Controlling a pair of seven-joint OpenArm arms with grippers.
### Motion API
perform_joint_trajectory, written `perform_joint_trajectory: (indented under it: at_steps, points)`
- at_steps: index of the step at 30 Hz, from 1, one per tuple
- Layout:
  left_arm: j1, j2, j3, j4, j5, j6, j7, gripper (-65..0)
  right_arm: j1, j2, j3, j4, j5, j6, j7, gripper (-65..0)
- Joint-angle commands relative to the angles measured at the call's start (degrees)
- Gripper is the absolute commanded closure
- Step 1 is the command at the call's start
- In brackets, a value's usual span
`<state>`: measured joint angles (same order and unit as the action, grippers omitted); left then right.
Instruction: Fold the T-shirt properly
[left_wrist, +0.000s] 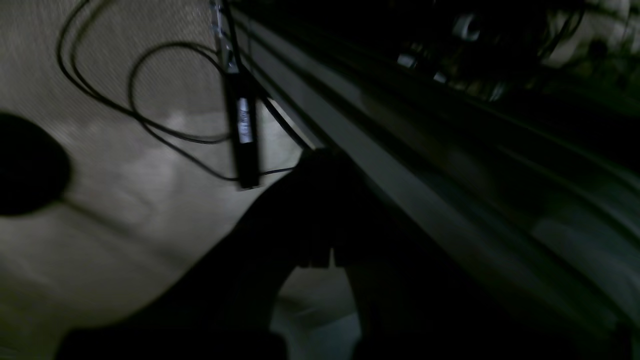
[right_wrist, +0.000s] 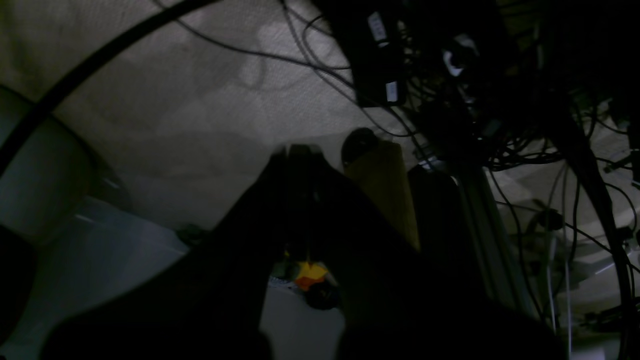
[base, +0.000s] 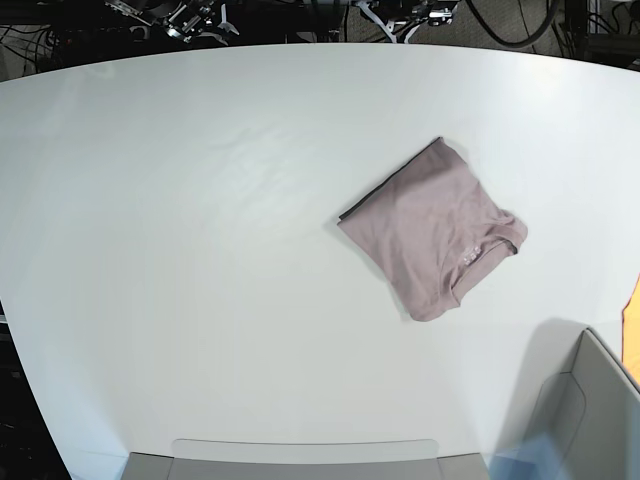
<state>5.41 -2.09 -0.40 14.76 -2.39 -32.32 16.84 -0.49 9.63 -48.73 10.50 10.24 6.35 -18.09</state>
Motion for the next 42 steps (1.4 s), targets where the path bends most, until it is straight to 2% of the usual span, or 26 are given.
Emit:
perform_joint_trajectory:
  at_steps: [1, 20, 42]
  points:
    - [0.35, 0.29, 0.98, -0.30, -0.29, -0.61, 0.35, 0.0, 0.10, 0.35, -0.02, 0.09, -0.26, 0.20, -0.42, 0.0]
    - [1.58, -2.35, 1.33, -0.57, -0.55, -0.61, 0.26, 0.0, 0.10, 0.44, -0.02, 0.09, -0.26, 0.20, -0.33, 0.0]
    - [1.32, -2.35, 1.24, -0.57, -0.64, -0.61, 0.26, 0.0, 0.10, 1.23, -0.02, 0.09, -0.26, 0.20, -0.24, 0.0]
